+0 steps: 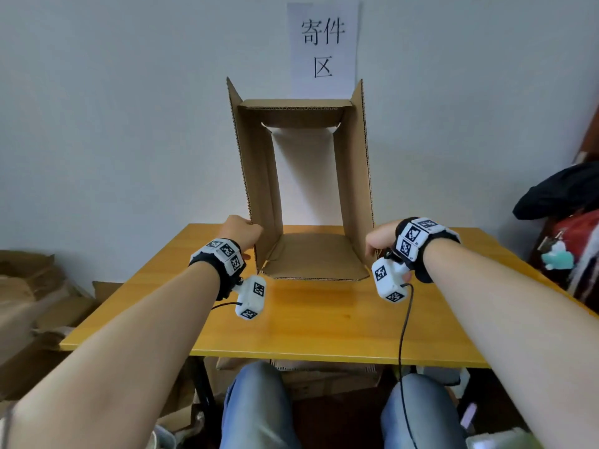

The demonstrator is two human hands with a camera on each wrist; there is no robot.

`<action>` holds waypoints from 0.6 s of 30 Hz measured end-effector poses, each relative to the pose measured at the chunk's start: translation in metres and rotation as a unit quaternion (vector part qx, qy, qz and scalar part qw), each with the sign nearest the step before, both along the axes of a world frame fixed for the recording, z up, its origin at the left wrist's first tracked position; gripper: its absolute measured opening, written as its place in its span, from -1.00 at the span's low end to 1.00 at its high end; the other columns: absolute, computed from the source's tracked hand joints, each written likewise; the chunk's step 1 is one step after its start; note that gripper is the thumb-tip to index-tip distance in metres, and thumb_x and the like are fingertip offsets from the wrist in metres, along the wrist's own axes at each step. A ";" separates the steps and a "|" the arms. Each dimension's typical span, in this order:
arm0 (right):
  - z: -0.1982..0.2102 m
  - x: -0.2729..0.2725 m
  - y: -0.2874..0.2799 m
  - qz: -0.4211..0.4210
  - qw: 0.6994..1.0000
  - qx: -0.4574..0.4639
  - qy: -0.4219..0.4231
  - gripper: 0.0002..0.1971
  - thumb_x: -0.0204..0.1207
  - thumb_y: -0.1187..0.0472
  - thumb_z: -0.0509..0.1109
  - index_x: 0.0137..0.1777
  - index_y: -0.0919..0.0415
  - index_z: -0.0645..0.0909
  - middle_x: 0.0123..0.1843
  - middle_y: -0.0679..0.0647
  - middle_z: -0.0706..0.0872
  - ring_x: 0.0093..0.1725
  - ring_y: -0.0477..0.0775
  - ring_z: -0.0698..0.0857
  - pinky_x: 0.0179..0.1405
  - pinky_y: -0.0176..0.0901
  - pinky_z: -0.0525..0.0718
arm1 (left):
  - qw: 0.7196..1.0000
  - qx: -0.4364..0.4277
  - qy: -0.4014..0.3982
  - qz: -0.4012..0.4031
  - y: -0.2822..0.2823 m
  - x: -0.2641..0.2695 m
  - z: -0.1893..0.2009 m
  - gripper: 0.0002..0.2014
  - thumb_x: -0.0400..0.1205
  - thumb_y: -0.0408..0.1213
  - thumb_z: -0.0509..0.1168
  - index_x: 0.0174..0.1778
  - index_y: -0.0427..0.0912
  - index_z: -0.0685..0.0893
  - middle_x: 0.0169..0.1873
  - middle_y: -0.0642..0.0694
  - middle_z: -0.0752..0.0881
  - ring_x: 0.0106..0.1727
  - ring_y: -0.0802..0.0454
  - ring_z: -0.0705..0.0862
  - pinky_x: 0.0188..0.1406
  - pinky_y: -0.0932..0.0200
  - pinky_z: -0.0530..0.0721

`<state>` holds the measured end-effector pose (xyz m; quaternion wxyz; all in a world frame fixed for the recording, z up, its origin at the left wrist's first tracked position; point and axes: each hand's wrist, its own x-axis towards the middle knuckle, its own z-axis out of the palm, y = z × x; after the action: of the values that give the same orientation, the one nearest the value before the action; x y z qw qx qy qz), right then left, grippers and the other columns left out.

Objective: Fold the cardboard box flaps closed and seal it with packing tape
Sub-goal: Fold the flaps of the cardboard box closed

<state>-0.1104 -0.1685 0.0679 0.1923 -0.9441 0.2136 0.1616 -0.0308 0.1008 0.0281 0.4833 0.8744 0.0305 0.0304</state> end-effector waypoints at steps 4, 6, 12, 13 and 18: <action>0.030 -0.013 0.003 -0.022 0.999 0.000 -0.031 -0.70 0.59 0.19 0.39 0.23 0.37 0.62 0.05 0.30 0.75 0.04 0.36 0.78 0.20 0.22 0.75 | 0.999 0.001 -0.045 0.013 0.001 -0.007 0.032 -0.68 0.30 -0.26 0.29 -0.14 -0.37 0.78 -0.23 -0.29 0.82 -0.27 -0.26 0.82 -0.26 -0.27 0.83; 0.047 -0.016 0.002 -0.024 0.999 -0.007 -0.043 -0.69 0.55 0.18 0.42 0.20 0.36 0.64 0.08 0.32 0.76 0.05 0.38 0.80 0.18 0.29 0.76 | 0.998 -0.007 -0.058 0.004 -0.002 -0.013 0.054 -0.68 0.31 -0.29 0.27 -0.13 -0.39 0.75 -0.23 -0.32 0.82 -0.26 -0.28 0.82 -0.26 -0.30 0.82; 0.100 -0.035 0.001 -0.019 0.995 -0.026 -0.097 -0.79 0.54 0.18 0.42 -0.01 0.37 0.66 -0.04 0.32 0.78 -0.14 0.34 0.77 0.01 0.15 0.78 | 0.995 -0.007 -0.089 -0.047 -0.009 -0.044 0.116 -0.81 0.52 -0.43 0.21 -0.02 -0.43 0.62 -0.21 -0.31 0.70 -0.15 -0.24 0.75 -0.24 -0.28 0.83; 0.107 -0.037 0.002 -0.018 0.993 -0.030 -0.116 -0.81 0.54 0.19 0.41 -0.05 0.36 0.65 -0.11 0.31 0.77 -0.21 0.31 0.75 -0.10 0.08 0.78 | 0.994 -0.006 -0.090 -0.054 -0.008 -0.047 0.122 -0.80 0.52 -0.43 0.21 -0.01 -0.44 0.62 -0.19 -0.33 0.71 -0.14 -0.26 0.76 -0.21 -0.29 0.83; 0.129 -0.050 0.005 -0.008 0.978 -0.064 -0.198 -0.78 0.66 0.18 0.33 -0.13 0.34 0.60 -0.18 0.21 0.71 -0.27 0.22 0.68 -0.21 -0.07 0.63 | 0.995 -0.007 -0.077 -0.064 -0.002 -0.060 0.132 -0.89 0.46 -0.49 0.22 -0.18 -0.40 0.64 -0.33 -0.32 0.68 -0.21 -0.30 0.74 -0.12 -0.39 0.78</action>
<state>-0.1601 -0.1631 0.1969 0.1711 -0.9660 0.1885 -0.0444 -0.0904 0.0987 0.1601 0.4917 0.8660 -0.0628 0.0666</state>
